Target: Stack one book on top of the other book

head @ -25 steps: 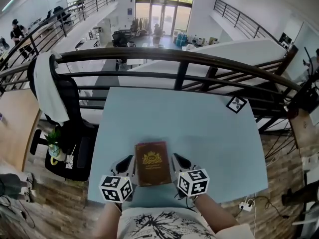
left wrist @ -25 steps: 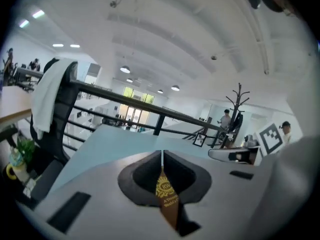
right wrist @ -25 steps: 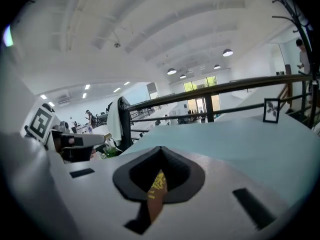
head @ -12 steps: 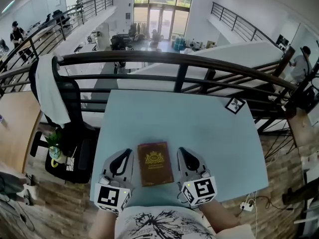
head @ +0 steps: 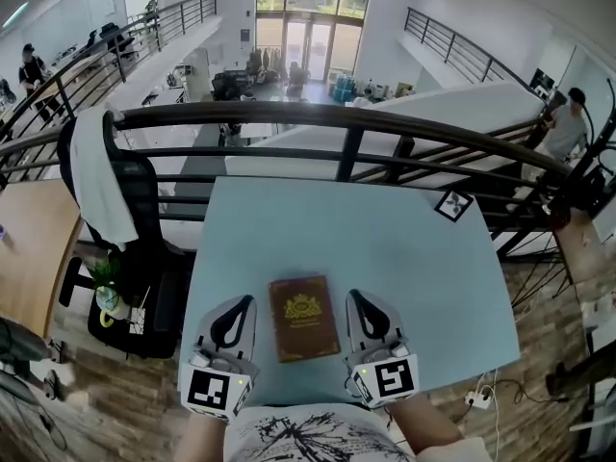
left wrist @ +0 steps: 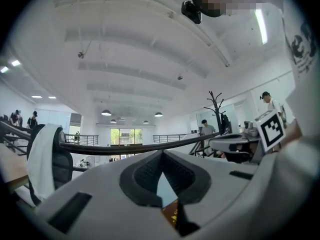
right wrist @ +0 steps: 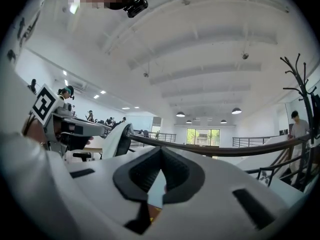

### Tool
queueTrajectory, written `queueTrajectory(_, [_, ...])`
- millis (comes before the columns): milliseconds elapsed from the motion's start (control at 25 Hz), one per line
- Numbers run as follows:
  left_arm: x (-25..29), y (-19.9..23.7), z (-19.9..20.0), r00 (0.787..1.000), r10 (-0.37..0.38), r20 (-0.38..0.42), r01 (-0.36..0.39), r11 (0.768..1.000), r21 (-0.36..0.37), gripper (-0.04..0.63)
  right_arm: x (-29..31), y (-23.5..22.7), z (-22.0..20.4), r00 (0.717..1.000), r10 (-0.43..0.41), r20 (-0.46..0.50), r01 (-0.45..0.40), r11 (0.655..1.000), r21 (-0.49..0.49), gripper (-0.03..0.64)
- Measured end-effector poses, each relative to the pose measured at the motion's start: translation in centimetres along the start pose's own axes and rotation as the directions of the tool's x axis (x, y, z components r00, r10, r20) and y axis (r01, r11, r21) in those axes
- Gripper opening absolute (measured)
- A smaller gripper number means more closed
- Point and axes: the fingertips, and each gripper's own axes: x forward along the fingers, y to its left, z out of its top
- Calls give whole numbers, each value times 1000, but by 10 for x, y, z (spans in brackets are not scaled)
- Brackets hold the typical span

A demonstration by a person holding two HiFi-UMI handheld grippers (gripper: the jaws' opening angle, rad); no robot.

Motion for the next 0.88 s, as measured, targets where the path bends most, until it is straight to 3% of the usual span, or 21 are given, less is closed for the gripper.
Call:
queueTrajectory(280, [-1, 8, 0, 1000, 4, -2, -4, 1000, -22, 9, -1, -1, -1, 1000, -15, -1, 15, 1000, 12, -9])
queueTrajectory(480, [0, 8, -2, 1000, -9, -13, 9, 999, -53, 9, 4, 7, -12, 999, 24, -45, -24, 1000, 1, -9])
queueTrajectory(880, [3, 5, -4, 999, -29, -18, 28, 998, -52, 9, 5, 12, -14, 998, 26, -64, -25, 1000, 8, -9])
